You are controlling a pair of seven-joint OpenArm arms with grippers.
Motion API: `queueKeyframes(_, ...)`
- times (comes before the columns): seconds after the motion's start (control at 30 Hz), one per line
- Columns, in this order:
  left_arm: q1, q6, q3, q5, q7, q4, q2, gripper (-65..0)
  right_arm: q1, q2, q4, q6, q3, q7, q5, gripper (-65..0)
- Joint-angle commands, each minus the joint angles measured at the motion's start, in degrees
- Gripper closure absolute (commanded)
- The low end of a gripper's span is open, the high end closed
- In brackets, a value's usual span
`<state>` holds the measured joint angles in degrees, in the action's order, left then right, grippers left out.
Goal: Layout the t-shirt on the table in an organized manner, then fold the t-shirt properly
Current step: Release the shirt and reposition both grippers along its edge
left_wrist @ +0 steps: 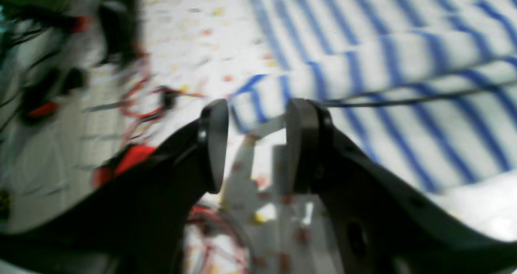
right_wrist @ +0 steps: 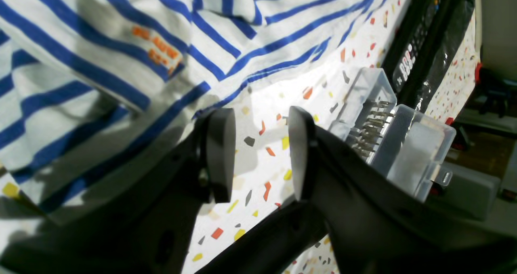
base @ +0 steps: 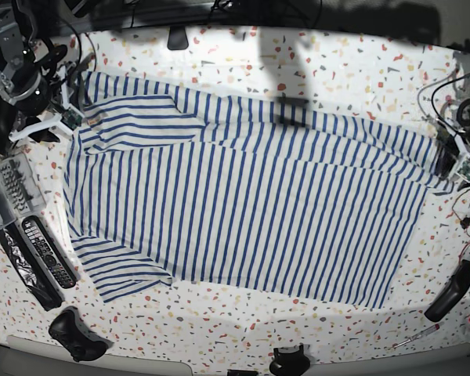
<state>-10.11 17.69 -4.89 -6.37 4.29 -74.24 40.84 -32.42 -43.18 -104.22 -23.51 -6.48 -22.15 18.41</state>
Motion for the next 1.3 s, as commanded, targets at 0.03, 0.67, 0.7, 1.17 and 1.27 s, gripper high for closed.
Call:
queueKeyframes(0.03,0.79,-2.80,-0.68,0.50,-0.09,-0.72,1.46,-21.8,0.22,-1.09,-0.76,1.05,-0.59,-0.96,-2.58,-21.6)
queueKeyframes(0.67,0.74,-4.00,-1.46,21.75,-7.65,-4.37,3.13,-21.5,0.15,11.23,-7.32,0.83,-0.87,-2.05,-22.23,-21.4)
queueKeyframes(0.7,0.74,-3.93,-1.46,22.27,-8.59,-4.37,2.93,-21.5,0.15,11.98,-7.32,0.81,-1.11,-2.36,-23.54,-21.4)
queueKeyframes(1.17,0.61,-3.54,-1.46,27.91,-12.39,-4.35,-2.45,0.0,0.00,22.93,-7.32,0.39,-11.76,-9.46,-41.57,0.0)
queueKeyframes(1.27,0.61,-3.54,-1.46,27.87,-10.99,-4.17,-4.46,0.0,0.04,23.37,-7.30,0.39,-11.80,-9.25,-41.59,0.0)
